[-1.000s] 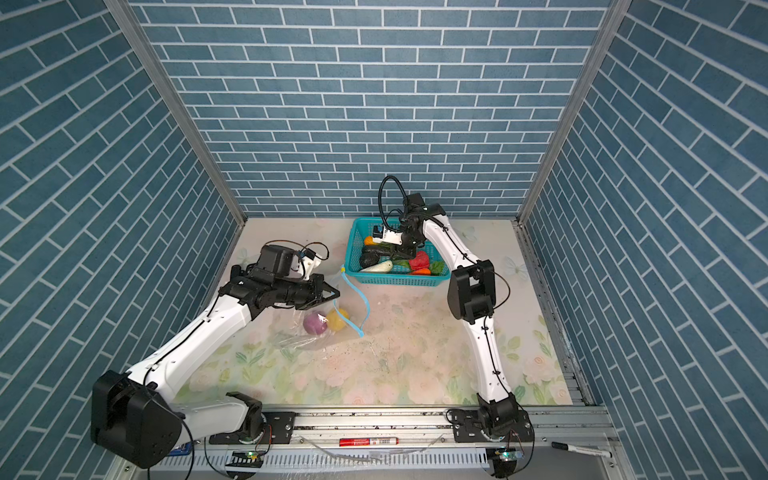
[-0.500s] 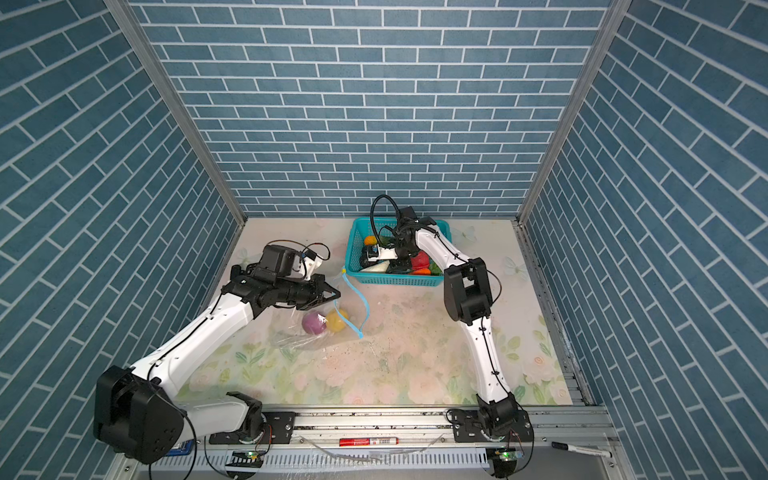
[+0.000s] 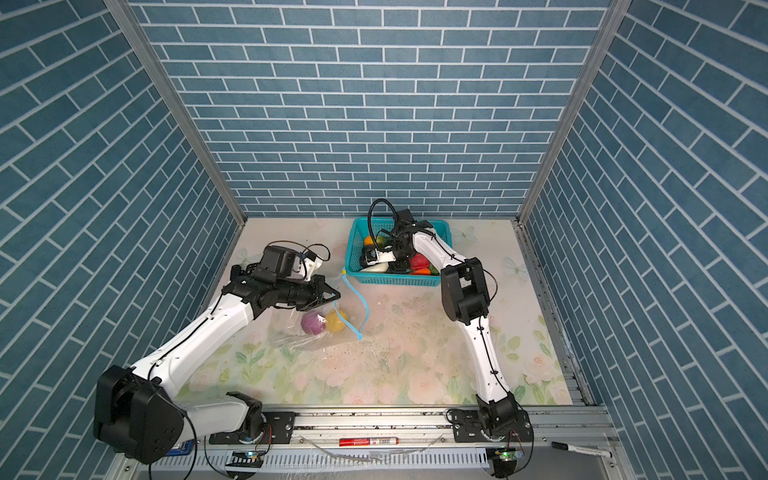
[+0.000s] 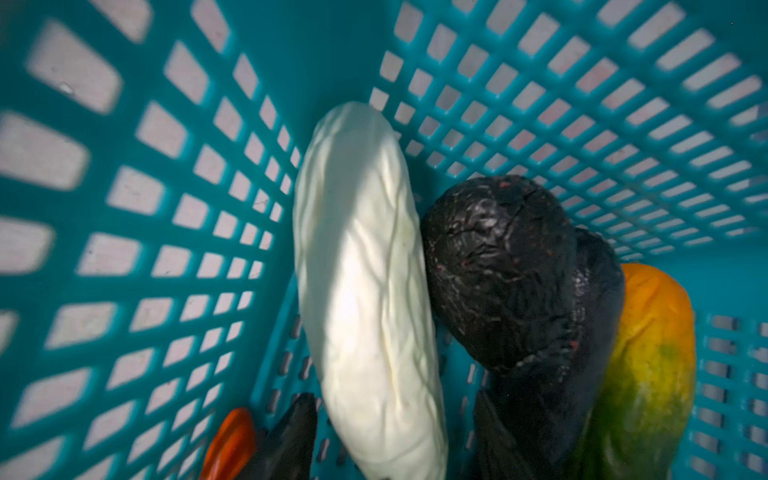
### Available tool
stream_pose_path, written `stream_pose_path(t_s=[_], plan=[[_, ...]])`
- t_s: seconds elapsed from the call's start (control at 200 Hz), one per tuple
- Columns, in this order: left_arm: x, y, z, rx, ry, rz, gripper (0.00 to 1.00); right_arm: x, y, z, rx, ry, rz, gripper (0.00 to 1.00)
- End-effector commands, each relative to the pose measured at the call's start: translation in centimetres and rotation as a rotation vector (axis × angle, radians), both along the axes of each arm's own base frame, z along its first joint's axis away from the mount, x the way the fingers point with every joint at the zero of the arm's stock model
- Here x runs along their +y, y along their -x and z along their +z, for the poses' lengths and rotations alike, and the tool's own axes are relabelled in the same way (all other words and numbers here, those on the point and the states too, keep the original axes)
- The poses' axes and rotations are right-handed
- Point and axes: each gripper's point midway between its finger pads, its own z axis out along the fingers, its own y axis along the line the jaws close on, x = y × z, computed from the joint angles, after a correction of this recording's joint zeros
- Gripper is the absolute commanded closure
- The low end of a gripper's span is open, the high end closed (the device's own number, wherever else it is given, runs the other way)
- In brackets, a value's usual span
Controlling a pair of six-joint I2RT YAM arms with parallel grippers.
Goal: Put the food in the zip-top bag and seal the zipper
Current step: 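Close the right gripper on the pale green bok choy in the basket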
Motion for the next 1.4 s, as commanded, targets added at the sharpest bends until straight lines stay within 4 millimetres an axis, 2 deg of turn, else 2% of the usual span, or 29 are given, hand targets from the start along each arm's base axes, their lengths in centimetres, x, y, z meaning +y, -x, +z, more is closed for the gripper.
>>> stream_pose_path(t_s=[0.0,0.145,0.31,0.745,1.395], plan=[[0.2,0.1,0.0,-0.006,0.005,0.001,1.0,0.1,0.6,-1.7,0.014,0.021,0.06,0.37],[0.2,0.0,0.0,-0.005,0.004,0.004,1.0,0.2,0.6,-2.3,0.025,0.027,0.064,0.36],[0.1,-0.1,-0.1,0.001,0.006,0.004,1.0,0.5,0.6,-2.0,0.024,0.016,0.067,0.39],[0.0,-0.2,-0.1,0.001,0.008,0.001,1.0,0.9,0.9,-0.1,0.026,-0.004,0.044,0.47],[0.2,-0.4,0.0,-0.006,-0.008,0.003,1.0,0.1,0.5,2.5,0.003,0.026,-0.026,0.56]])
